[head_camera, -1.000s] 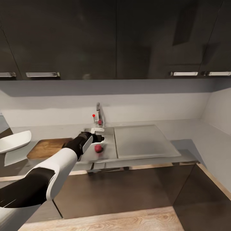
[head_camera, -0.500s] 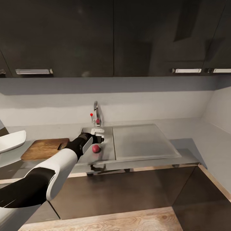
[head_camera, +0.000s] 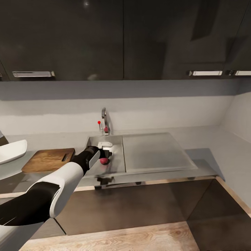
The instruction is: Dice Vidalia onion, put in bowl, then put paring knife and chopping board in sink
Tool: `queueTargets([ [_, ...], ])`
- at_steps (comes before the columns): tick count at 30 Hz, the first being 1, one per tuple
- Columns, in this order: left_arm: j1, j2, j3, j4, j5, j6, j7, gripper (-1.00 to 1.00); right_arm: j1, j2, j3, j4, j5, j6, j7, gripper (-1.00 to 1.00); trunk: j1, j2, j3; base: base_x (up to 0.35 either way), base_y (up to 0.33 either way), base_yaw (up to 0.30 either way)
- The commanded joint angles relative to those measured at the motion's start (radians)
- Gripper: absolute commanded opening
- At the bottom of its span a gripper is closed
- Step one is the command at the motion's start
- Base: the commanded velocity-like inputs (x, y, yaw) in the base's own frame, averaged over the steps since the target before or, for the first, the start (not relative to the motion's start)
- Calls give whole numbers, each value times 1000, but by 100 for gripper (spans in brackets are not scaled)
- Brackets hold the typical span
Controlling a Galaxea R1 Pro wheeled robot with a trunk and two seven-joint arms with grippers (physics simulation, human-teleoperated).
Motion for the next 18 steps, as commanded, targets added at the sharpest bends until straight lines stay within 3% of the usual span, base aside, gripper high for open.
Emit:
queueTargets([
  [1,-1,1,-8,0,10,5,6,100,0,2,-7,-2,4,-2,10,100,0,-1,-3,74,26,0],
  [10,3,1,-8,15,9,5,6,100,0,2,-7,-2,4,-2,10,100,0,-1,-17,179,43,0],
  [18,12,2,-8,28,9,-16,6,100,0,2,-7,-1,4,-2,10,100,0,-1,-30,23,60,0],
])
